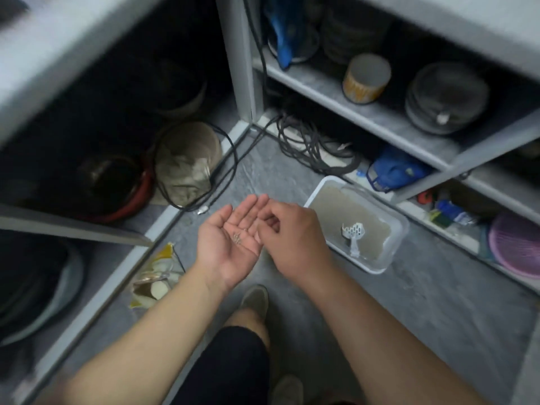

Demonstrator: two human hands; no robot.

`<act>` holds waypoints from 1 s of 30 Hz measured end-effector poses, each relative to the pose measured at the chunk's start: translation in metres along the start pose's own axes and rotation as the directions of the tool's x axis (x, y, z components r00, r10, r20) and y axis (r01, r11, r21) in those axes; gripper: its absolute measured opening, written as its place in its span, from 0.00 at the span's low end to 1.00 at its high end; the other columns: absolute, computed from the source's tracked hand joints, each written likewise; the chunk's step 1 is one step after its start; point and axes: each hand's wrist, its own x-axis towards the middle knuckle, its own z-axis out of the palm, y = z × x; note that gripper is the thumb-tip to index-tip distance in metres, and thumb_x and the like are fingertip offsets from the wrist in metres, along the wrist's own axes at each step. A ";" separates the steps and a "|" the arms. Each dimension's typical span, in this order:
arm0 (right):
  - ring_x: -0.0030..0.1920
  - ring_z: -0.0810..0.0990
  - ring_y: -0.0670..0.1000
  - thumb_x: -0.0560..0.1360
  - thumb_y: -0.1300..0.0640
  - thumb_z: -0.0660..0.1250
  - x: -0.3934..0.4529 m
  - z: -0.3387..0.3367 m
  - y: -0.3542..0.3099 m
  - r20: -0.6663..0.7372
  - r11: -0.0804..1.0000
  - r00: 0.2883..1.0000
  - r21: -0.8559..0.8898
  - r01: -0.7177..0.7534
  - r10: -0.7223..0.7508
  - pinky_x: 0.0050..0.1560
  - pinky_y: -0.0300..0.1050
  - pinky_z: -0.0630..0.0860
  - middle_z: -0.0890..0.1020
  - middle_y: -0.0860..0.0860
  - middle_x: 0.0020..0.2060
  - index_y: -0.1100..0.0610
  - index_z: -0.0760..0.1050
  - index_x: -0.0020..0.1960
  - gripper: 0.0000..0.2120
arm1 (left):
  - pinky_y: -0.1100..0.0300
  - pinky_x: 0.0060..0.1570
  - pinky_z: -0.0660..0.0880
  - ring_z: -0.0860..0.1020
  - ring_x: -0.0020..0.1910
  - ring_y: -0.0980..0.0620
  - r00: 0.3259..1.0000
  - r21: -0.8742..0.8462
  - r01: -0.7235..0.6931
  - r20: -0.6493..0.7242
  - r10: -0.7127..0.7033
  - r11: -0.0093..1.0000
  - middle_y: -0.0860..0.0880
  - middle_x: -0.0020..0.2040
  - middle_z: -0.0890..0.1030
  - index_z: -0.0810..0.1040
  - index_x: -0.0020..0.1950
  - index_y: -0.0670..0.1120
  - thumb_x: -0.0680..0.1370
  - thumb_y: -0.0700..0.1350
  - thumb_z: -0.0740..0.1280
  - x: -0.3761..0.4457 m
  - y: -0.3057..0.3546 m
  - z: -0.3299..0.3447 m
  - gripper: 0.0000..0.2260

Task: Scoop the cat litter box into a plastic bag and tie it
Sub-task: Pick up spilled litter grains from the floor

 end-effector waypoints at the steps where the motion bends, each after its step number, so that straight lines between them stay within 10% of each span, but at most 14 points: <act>1: 0.41 0.81 0.48 0.73 0.59 0.69 -0.006 -0.018 -0.026 0.005 1.000 1.000 -0.016 -0.004 0.004 0.46 0.46 0.79 0.84 0.50 0.42 0.56 0.82 0.46 0.04 | 0.50 0.36 0.83 0.87 0.44 0.41 1.000 -0.016 0.008 0.000 -0.008 1.000 0.36 0.52 0.85 0.81 0.55 0.35 0.84 0.47 0.54 -0.025 0.005 0.018 0.20; 9: 0.39 0.81 0.48 0.72 0.59 0.72 -0.032 -0.134 -0.186 -0.031 0.998 0.999 -0.060 0.016 -0.018 0.45 0.49 0.80 0.82 0.50 0.40 0.57 0.81 0.44 0.02 | 0.51 0.35 0.83 0.86 0.46 0.40 0.998 -0.122 0.007 0.055 0.000 0.993 0.35 0.56 0.84 0.78 0.59 0.34 0.85 0.47 0.53 -0.174 0.038 0.137 0.20; 21: 0.38 0.78 0.43 0.75 0.57 0.68 -0.015 -0.205 -0.217 0.129 0.971 0.967 -0.065 0.230 -0.221 0.41 0.32 0.74 0.80 0.46 0.39 0.55 0.80 0.43 0.04 | 0.43 0.56 0.81 0.83 0.60 0.39 0.970 -0.227 -0.222 0.045 0.238 0.948 0.36 0.61 0.83 0.78 0.62 0.35 0.84 0.47 0.55 -0.221 0.019 0.200 0.19; 30: 0.37 0.78 0.45 0.76 0.57 0.65 -0.057 -0.207 -0.225 0.523 0.863 0.732 0.012 0.505 -0.436 0.37 0.33 0.72 0.81 0.49 0.37 0.57 0.79 0.41 0.07 | 0.47 0.61 0.76 0.85 0.54 0.40 0.846 -0.492 -0.522 -0.195 0.495 0.697 0.36 0.59 0.83 0.78 0.63 0.34 0.85 0.45 0.55 -0.285 -0.045 0.165 0.19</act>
